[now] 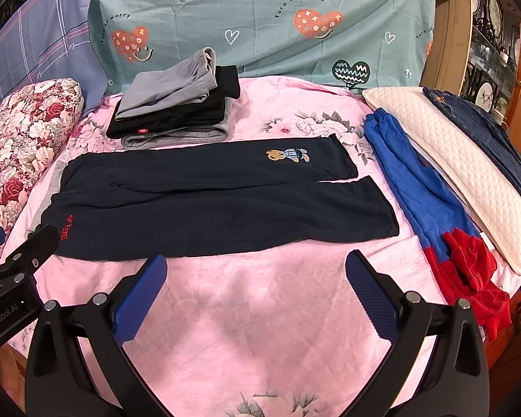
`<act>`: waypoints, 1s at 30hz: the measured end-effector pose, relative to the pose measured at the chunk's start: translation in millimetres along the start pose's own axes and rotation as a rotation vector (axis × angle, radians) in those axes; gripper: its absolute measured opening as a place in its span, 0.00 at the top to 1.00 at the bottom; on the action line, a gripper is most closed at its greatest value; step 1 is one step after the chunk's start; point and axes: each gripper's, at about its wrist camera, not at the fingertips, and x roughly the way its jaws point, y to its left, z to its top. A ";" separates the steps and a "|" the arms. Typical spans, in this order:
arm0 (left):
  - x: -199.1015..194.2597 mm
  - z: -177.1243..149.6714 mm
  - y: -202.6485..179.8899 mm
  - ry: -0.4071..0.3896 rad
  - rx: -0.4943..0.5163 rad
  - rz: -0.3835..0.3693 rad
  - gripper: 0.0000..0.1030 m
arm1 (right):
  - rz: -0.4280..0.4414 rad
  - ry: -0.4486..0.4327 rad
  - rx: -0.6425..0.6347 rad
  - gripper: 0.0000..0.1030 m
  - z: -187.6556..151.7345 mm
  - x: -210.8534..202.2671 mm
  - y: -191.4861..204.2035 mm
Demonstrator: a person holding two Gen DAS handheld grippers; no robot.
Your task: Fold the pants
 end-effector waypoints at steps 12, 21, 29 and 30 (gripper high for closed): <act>33.4 -8.2 3.0 0.134 -0.002 -0.080 0.02 | -0.025 0.087 0.010 0.01 0.6 29.4 -14.2; 115.5 -34.1 125.7 0.370 -0.391 0.002 0.03 | -0.013 0.232 0.092 0.01 -36.8 68.7 -55.9; 164.6 -36.5 218.4 0.430 -0.697 -0.023 0.15 | -0.020 0.208 0.128 0.01 -38.8 62.5 -74.2; 166.8 -36.3 219.0 0.427 -0.702 -0.017 0.17 | -0.026 0.212 0.133 0.01 -38.5 63.3 -76.9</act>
